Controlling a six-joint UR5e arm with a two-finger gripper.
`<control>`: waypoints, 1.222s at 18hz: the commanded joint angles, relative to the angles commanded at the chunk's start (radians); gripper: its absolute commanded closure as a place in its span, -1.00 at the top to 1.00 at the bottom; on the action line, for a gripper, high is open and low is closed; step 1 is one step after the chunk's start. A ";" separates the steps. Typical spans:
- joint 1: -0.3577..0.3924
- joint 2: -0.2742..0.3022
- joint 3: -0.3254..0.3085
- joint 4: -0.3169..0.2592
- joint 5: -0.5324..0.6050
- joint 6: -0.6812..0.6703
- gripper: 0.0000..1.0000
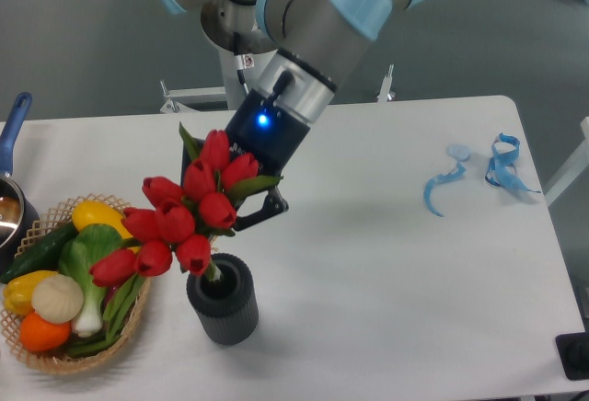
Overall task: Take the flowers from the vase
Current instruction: 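Lift the gripped tulips straight up out of the black vase, then carry the tulip bunch away from the vase toward the blue ribbon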
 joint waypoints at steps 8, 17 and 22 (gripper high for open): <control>0.191 0.002 0.006 0.002 0.008 0.066 -0.48; 0.365 -0.034 -0.032 0.005 0.008 0.284 -0.48; 0.371 -0.040 -0.044 0.005 0.012 0.299 -0.48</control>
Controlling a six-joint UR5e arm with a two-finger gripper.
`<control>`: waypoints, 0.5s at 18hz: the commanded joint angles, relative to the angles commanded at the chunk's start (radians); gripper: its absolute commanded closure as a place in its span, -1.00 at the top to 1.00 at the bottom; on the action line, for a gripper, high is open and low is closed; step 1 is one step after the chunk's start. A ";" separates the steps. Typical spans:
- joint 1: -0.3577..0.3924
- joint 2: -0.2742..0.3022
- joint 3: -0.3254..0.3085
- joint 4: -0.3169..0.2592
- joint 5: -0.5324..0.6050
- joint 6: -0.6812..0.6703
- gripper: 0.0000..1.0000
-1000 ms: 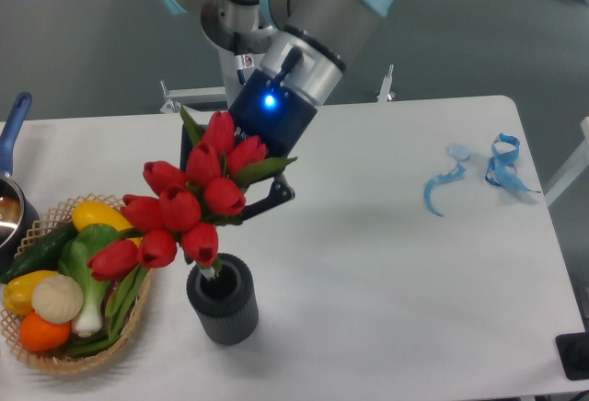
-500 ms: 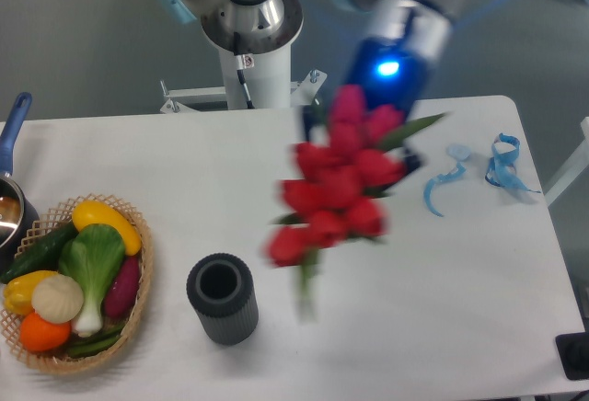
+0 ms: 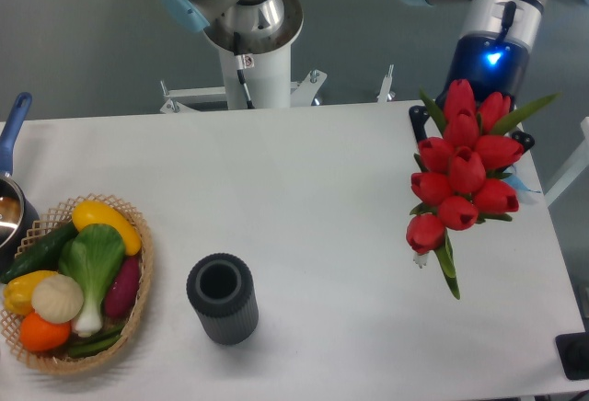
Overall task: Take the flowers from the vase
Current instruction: 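Carry the tulip bunch away from the vase toward the blue ribbon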
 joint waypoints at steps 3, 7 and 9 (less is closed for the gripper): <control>0.005 -0.009 -0.017 0.002 0.000 0.031 -0.48; 0.014 -0.008 -0.018 0.000 -0.003 0.038 -0.48; 0.012 -0.009 -0.017 0.000 -0.002 0.038 -0.48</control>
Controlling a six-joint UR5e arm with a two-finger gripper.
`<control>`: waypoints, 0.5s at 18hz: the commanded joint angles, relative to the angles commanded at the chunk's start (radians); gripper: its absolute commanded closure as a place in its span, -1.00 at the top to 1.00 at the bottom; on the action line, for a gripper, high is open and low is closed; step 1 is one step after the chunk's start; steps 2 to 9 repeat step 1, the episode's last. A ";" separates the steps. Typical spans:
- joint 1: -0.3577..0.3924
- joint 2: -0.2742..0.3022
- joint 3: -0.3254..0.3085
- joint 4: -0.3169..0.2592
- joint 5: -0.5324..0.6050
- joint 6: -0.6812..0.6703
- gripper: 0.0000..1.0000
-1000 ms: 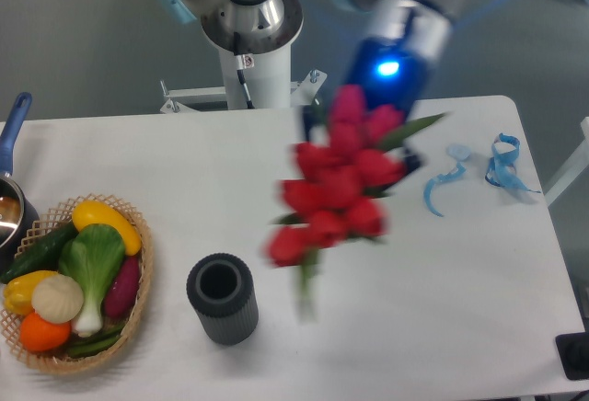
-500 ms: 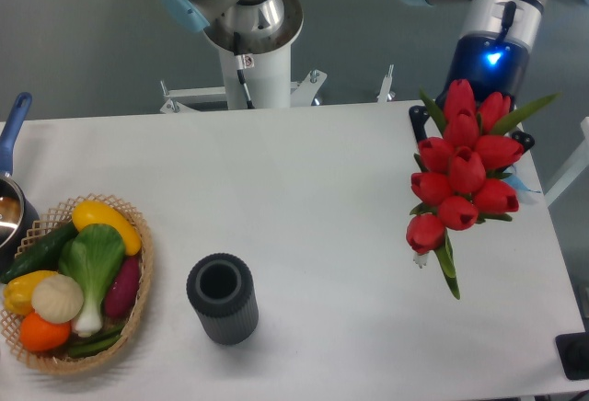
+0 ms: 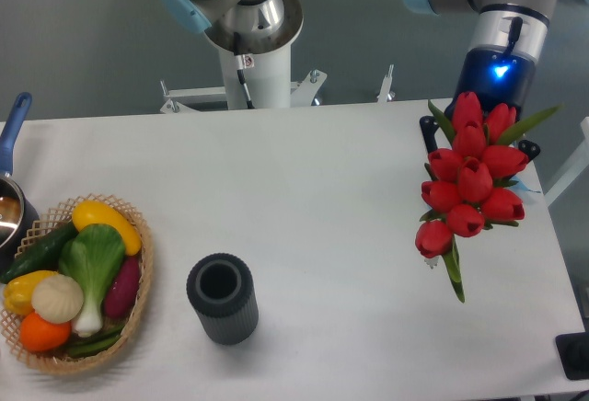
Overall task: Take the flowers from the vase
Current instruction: 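Carry the tulip bunch away from the vase toward the blue ribbon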
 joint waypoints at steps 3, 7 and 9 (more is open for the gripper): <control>0.002 0.000 0.000 0.000 -0.002 0.000 -0.48; 0.002 0.000 0.000 0.000 -0.002 0.000 -0.48; 0.002 0.000 0.000 0.000 -0.002 0.000 -0.48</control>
